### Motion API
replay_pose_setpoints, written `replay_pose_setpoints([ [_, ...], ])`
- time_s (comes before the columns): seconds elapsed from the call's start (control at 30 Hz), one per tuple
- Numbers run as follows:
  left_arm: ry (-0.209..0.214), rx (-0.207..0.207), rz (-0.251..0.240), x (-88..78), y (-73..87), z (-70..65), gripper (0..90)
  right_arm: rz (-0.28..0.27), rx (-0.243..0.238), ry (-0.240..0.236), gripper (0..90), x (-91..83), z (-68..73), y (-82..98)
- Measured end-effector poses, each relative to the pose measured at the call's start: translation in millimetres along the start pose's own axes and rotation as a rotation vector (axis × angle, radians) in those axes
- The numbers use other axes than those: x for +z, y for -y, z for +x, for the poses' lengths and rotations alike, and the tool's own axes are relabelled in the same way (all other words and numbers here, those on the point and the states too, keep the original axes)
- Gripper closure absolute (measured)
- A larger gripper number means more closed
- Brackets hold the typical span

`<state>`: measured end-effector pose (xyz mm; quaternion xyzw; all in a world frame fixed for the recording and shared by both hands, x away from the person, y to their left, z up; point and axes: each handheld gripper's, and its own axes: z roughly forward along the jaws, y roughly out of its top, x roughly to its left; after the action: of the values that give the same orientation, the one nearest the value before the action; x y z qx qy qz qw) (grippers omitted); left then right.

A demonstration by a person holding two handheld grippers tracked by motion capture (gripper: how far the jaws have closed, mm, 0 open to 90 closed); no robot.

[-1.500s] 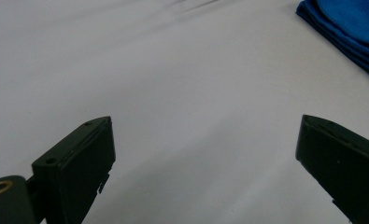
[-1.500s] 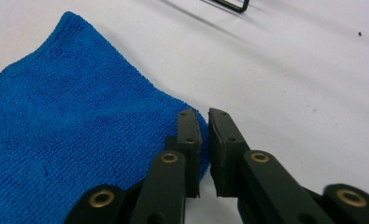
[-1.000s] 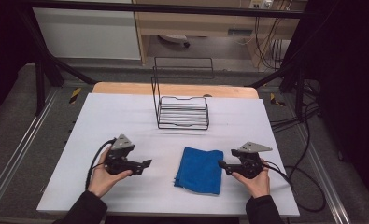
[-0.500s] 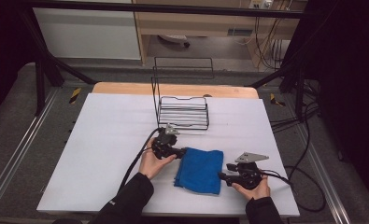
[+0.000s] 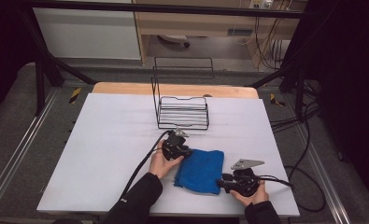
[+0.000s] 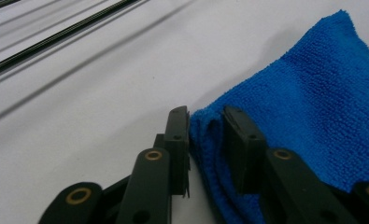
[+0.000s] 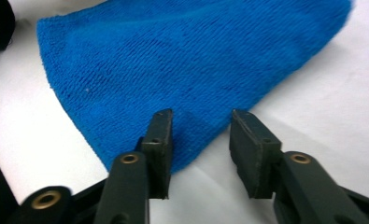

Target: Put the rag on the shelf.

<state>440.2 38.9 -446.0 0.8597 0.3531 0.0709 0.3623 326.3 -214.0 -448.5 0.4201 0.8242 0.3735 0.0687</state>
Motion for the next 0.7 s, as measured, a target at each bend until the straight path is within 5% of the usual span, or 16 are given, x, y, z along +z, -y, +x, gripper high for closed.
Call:
replay_pose_setpoints([
  [0.13,0.004,-0.002,-0.008,0.5,1.2,-2.8,81.1,0.002,0.023,-0.004,68.6,1.5,1.3,0.8],
  [0.27,0.003,-0.012,-0.009,-1.5,1.5,-3.9,85.2,0.020,0.083,-0.040,84.9,2.5,2.3,-0.3],
  [0.43,-0.040,-0.032,-0.042,-15.2,9.8,-2.2,85.6,0.011,0.095,-0.040,87.5,-0.2,0.2,-3.1],
  [0.7,-0.061,-0.133,-0.082,-28.7,29.2,-0.8,85.2,0.003,0.078,0.010,85.5,-1.7,-8.6,-12.8],
])
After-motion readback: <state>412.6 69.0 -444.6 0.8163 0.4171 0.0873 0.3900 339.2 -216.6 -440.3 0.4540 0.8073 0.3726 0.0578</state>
